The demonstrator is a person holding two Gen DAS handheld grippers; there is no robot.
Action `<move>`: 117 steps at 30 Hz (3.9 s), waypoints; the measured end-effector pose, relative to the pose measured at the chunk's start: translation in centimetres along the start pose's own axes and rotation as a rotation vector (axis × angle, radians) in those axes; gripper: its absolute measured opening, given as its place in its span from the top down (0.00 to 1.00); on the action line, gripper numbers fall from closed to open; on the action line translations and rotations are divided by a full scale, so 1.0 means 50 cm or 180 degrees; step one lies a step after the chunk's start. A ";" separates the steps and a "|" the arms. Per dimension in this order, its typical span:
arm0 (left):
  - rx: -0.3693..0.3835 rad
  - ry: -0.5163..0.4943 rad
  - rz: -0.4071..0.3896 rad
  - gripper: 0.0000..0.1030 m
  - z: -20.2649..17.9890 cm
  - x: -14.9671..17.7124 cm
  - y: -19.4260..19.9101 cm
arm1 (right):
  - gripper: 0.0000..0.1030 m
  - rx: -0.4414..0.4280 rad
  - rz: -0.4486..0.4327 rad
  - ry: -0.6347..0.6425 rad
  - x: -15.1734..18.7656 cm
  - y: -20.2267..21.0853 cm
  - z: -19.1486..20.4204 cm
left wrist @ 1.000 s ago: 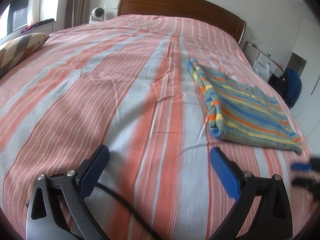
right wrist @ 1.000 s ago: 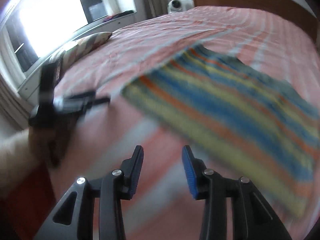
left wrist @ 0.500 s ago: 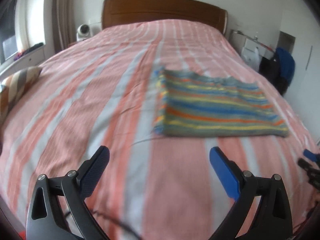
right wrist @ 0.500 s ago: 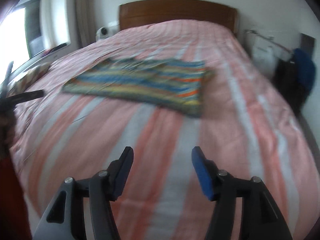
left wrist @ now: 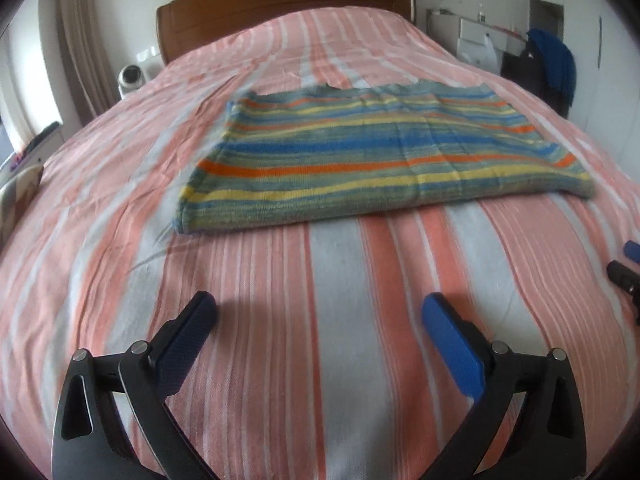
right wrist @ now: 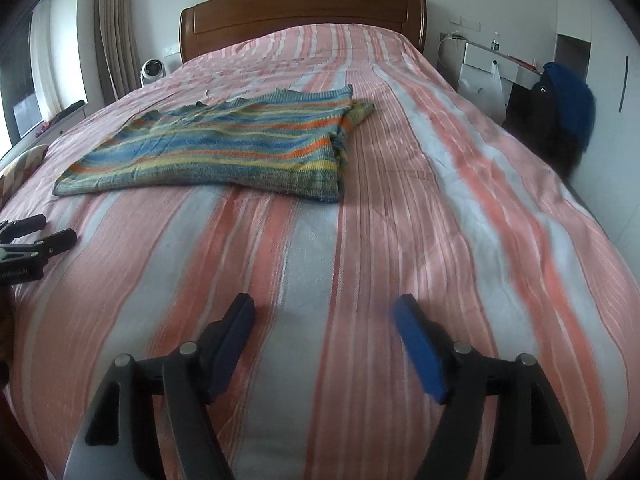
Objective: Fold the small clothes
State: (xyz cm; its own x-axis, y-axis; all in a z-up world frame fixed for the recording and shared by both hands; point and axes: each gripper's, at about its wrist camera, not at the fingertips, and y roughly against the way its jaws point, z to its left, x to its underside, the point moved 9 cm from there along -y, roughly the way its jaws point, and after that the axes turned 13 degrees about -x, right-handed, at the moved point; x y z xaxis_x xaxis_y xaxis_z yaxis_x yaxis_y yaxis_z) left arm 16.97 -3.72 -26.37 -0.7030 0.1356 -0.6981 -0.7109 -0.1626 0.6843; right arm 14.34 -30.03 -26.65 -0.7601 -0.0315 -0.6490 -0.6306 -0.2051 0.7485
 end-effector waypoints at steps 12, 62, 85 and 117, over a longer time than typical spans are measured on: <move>-0.0021 0.0000 -0.0041 0.00 -0.002 -0.002 -0.002 | 0.28 0.0091 0.0013 0.0076 0.004 -0.006 0.004; 0.1054 -0.1247 -0.0098 0.60 -0.536 -0.189 0.023 | 0.29 -0.1746 -0.0162 -0.1402 -0.256 0.010 -0.244; 0.1329 0.0690 0.0075 0.92 -0.072 -0.244 0.027 | 0.90 -0.2349 0.0372 -0.0747 -0.562 -0.312 0.165; 0.0367 0.1223 0.0861 0.93 0.189 -0.104 -0.102 | 0.62 -0.2284 0.1047 0.1015 -0.181 -0.245 0.417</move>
State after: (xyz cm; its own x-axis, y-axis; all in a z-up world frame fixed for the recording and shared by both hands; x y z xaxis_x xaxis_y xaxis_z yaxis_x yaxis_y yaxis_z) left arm 24.03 5.62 -24.23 -0.8200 -0.2708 -0.5043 -0.5164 -0.0300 0.8558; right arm 25.66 -6.82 -27.11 -0.7389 -0.4500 -0.5015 -0.0515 -0.7043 0.7080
